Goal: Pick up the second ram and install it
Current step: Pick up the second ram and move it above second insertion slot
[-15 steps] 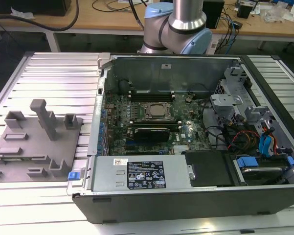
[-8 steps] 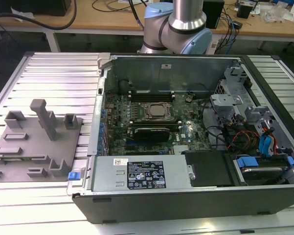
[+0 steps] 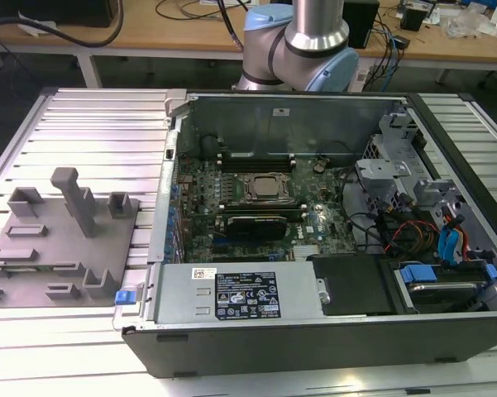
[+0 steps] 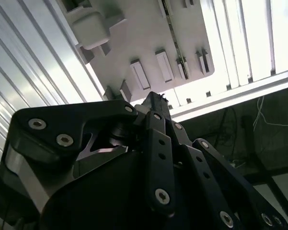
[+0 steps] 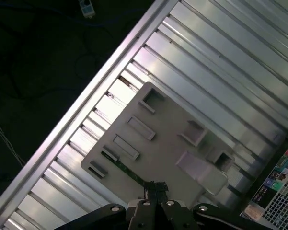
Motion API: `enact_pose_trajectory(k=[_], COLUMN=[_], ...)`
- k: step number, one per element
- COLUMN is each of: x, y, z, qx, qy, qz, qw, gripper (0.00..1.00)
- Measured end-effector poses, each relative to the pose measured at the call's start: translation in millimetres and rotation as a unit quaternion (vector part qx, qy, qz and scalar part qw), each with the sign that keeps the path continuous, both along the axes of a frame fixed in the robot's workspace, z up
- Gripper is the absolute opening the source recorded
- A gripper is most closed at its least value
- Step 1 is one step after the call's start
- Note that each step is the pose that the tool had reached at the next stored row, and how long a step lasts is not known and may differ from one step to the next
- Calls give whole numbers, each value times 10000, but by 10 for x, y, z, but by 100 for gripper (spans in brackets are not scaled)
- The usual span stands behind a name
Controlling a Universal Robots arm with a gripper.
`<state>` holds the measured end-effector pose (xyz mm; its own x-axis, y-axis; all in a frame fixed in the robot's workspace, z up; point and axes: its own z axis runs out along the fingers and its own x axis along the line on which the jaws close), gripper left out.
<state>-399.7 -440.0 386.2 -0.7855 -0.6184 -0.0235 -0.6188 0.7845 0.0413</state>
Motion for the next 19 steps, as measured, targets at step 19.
enact_pose_trajectory(k=[19], x=[0], y=[1], z=[0], qx=[0], qy=[0], qz=[1410], qw=[9900], gripper=[11])
